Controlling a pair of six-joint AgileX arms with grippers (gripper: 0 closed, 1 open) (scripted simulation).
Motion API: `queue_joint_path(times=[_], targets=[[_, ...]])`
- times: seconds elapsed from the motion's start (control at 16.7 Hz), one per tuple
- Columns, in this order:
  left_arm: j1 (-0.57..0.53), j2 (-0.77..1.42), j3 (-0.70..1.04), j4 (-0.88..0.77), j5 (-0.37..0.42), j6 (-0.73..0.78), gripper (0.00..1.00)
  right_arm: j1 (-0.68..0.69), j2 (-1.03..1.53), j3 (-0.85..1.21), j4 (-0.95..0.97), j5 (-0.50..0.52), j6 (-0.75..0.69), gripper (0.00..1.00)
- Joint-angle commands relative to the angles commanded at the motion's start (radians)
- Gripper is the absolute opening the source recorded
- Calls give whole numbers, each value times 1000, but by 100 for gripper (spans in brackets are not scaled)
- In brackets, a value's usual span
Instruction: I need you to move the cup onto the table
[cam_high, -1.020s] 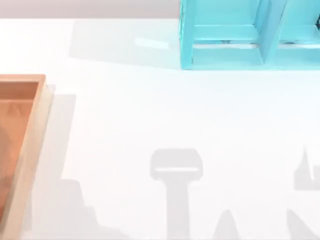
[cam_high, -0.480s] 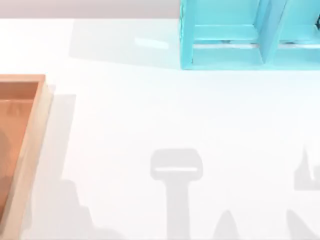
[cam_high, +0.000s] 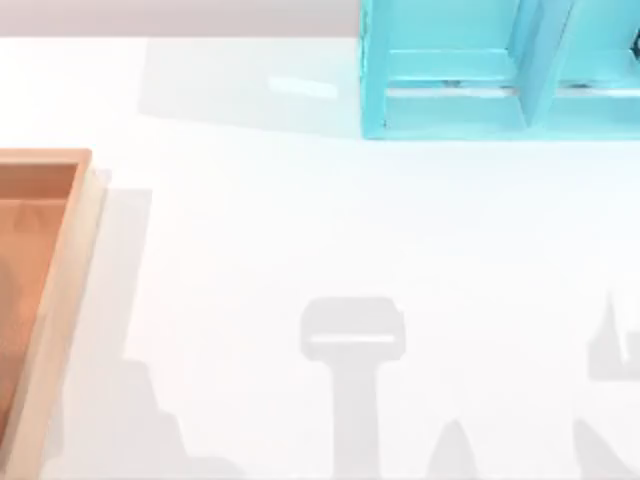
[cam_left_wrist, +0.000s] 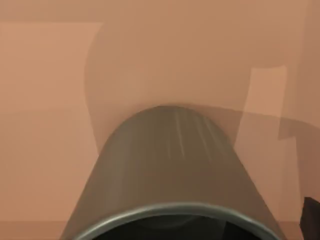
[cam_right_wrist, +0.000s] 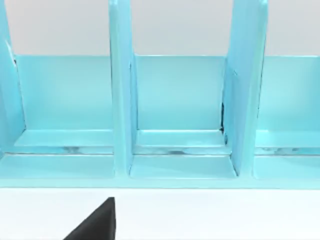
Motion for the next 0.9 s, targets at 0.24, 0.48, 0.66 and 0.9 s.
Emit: queue_joint_path(times=[0.24, 0.48, 0.66, 0.9], targets=[[0, 0, 0, 0, 0, 0, 0, 0, 0, 0, 0, 0, 0, 100], [0, 0, 0, 0, 0, 0, 0, 0, 0, 0, 0, 0, 0, 100], [0, -1, 2, -1, 0, -2, 0, 0, 0, 0, 0, 0, 0, 100], [-8, -16, 71, -13, -5, -80, 0, 0, 0, 0, 0, 0, 0, 100]])
